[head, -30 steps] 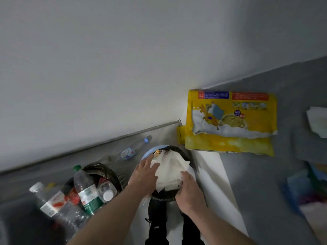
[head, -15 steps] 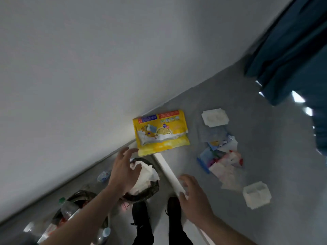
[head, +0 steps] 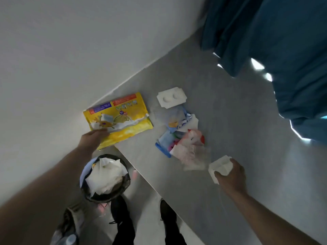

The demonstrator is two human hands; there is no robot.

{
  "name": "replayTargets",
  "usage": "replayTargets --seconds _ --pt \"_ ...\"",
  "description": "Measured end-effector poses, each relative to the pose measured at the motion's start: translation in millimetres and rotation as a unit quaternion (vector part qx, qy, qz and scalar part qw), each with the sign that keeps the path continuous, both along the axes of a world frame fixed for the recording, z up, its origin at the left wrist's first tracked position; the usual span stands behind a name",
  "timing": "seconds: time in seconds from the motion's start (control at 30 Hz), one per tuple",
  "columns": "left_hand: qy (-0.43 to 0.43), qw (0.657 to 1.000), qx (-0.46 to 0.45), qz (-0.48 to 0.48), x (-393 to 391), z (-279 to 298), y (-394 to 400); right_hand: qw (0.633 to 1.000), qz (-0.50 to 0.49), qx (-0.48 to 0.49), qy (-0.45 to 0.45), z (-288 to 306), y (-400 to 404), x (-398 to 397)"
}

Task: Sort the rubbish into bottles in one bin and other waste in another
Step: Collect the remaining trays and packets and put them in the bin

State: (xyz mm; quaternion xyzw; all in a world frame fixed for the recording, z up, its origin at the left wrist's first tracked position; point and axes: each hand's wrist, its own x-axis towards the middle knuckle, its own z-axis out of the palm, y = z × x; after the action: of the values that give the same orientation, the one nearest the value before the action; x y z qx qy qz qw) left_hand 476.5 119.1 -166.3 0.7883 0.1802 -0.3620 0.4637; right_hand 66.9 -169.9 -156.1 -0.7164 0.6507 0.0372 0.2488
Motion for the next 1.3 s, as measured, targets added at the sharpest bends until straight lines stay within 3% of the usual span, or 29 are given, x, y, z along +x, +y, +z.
replayTargets --seconds 0.1,0.23,0.33,0.47,0.6,0.67,0.77,0.97,1.03,1.17,1.3 --pt "-0.006 1.000 0.003 0.028 -10 7 -14 0.999 -0.001 0.039 0.025 -20 -21 -12" --pt "-0.077 0.995 -0.002 0.057 -36 38 -27 0.996 0.029 0.058 0.056 -40 -32 -17" --pt "-0.139 0.986 0.010 0.095 -66 79 -33 0.996 0.036 0.056 0.062 -40 -37 -26" --pt "-0.154 0.980 0.007 0.122 -106 117 -35 0.988 0.102 0.076 0.093 -27 -50 -49" --pt "-0.160 0.973 -0.007 0.169 -136 131 -38 0.987 0.151 0.047 0.032 -13 -50 -65" --pt "-0.166 0.970 -0.014 0.175 -145 131 -38 0.969 0.232 0.069 0.039 -10 -49 -67" --pt "-0.169 0.970 -0.008 0.177 -153 123 -31 0.913 0.378 0.088 0.124 -17 -47 -65" --pt "-0.185 0.971 -0.021 0.152 -166 109 -10 0.864 0.457 -0.015 0.209 -18 -44 -59" --pt "-0.185 0.973 -0.025 0.133 -170 106 2 0.865 0.467 -0.036 0.178 -16 -49 -60" --pt "-0.199 0.974 -0.030 0.107 -180 111 17 0.890 0.451 -0.025 -0.063 7 -57 -46" --pt "-0.202 0.975 -0.024 0.087 -190 117 29 0.908 0.397 0.012 -0.134 16 -50 12"
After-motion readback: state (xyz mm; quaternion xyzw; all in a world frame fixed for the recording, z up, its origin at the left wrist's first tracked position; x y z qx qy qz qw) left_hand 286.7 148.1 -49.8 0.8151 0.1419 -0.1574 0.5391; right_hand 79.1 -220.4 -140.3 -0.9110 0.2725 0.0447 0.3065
